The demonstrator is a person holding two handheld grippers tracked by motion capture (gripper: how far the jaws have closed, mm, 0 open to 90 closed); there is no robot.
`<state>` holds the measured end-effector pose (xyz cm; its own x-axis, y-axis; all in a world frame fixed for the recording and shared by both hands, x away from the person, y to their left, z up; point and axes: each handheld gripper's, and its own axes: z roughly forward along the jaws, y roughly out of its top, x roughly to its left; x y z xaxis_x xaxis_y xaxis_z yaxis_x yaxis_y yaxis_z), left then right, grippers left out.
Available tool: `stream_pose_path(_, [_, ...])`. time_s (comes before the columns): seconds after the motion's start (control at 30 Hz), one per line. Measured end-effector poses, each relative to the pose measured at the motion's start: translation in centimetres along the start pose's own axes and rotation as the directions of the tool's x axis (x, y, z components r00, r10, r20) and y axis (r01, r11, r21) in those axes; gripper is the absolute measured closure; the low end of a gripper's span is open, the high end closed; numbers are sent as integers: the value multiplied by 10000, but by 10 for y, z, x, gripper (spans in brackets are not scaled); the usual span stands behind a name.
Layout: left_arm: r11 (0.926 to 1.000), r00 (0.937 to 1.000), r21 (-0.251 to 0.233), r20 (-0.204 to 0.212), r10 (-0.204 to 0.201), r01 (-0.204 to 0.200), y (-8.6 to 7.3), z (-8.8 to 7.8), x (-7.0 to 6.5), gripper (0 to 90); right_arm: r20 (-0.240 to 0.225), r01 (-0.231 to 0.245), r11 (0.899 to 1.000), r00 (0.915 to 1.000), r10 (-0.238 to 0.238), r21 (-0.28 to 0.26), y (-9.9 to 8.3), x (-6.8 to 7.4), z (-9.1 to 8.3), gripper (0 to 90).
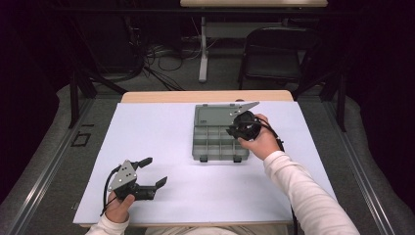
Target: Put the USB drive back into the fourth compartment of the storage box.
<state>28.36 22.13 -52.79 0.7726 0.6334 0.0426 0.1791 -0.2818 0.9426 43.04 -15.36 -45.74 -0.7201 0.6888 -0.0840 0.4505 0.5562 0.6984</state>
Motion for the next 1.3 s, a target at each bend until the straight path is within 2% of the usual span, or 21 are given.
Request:
stream_pose_path(0.53, [10000, 10000, 14, 12, -14, 14, 0, 0, 0, 158, 352, -52, 9994, 9994, 40, 347, 9, -11, 23, 794])
stream_pose_path(1.13, [10000, 10000, 34, 16, -12, 12, 0, 0, 0, 158, 605, 23, 9959, 9981, -78, 902, 1, -25, 36, 794])
stream_pose_path(1.3, [10000, 10000, 34, 16, -3, 3, 0, 0, 0, 158, 687, -108, 9941, 9976, 33, 1082, -2, -27, 37, 794])
